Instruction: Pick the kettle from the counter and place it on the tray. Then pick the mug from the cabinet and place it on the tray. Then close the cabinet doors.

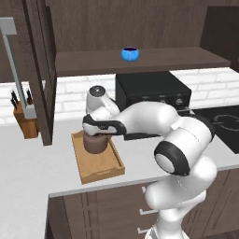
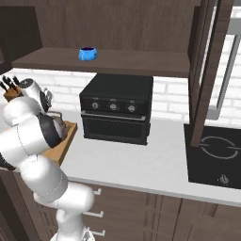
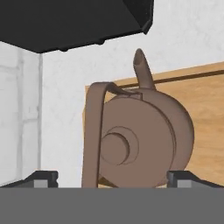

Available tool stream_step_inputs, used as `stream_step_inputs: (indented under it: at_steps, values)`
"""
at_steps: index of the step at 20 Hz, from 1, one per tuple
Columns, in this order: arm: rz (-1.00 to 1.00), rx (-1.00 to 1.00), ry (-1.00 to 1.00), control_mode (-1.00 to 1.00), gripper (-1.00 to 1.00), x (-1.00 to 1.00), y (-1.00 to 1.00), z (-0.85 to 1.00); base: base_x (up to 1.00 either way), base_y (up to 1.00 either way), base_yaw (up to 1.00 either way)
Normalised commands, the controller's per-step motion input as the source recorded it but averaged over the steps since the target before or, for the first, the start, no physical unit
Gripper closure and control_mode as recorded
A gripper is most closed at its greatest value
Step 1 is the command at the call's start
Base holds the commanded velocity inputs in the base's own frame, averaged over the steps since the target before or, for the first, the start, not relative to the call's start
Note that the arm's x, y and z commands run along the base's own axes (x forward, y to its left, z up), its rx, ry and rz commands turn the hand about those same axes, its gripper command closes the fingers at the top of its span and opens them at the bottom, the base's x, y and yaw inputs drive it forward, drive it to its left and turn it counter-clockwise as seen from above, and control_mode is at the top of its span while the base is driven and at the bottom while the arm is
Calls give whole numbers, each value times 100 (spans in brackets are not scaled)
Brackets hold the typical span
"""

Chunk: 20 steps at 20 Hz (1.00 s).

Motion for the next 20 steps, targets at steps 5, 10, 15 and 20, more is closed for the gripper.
stream_step_inputs:
  at_steps: [5,10,15,20]
  values:
    - [-1,-5,-15,-100,-100,-47,1,38,0,0,0]
    - [0,-4,-8,-100,-100,-69,-1,34,0,0,0]
    - [0,-7,0,-100,-100,-69,-2,38,0,0,0]
    - [0,-9,0,-100,-100,-61,-18,35,0,0,0]
